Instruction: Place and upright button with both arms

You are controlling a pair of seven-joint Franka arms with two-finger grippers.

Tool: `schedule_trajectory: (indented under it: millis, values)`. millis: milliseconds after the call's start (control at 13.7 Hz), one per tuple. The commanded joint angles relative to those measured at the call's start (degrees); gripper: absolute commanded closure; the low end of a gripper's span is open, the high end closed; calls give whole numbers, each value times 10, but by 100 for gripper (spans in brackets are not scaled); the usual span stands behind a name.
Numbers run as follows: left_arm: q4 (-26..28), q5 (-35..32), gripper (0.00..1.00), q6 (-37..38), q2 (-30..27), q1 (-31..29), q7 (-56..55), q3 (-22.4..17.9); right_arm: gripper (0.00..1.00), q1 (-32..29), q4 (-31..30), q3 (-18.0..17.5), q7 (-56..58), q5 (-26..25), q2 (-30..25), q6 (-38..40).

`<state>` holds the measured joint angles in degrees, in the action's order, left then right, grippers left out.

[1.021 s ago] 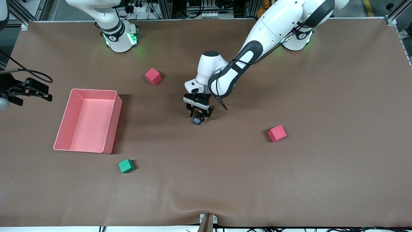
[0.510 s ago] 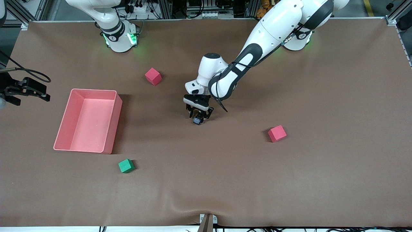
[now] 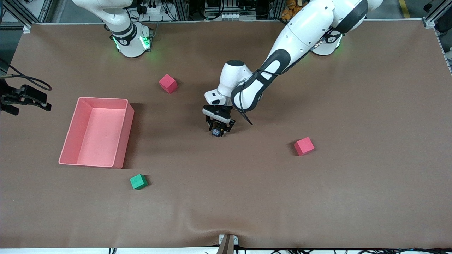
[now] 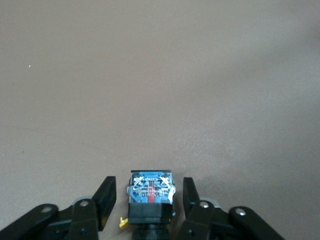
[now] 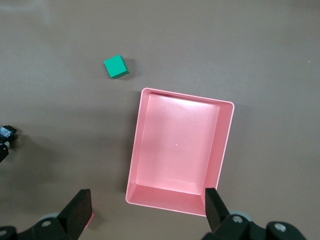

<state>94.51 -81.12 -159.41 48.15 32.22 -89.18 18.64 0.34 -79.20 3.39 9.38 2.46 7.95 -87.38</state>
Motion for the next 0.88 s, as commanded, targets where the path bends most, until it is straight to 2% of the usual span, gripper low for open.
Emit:
schedule_trajectory:
  millis: [0,146,365,510,656,802]
  values:
    - [-16,-25,43,-17,12,-4,-6,3,0,-9,7,-8,7,5,-3,8]
    - [-16,-25,48,-17,12,-3,-6,3,0,-7,7,-11,6,6,-3,8]
    - [-12,-25,59,-18,12,-4,-11,3,0,-5,7,-12,6,7,-4,9]
    - [-9,-25,74,-18,12,-3,-14,3,0,-6,7,-11,6,6,-4,9]
    - [-9,-25,99,-18,12,-4,-16,3,0,-7,7,-9,6,6,-4,9]
    - [-12,-21,100,-18,10,-5,-18,3,0,-8,7,-9,6,5,-4,9]
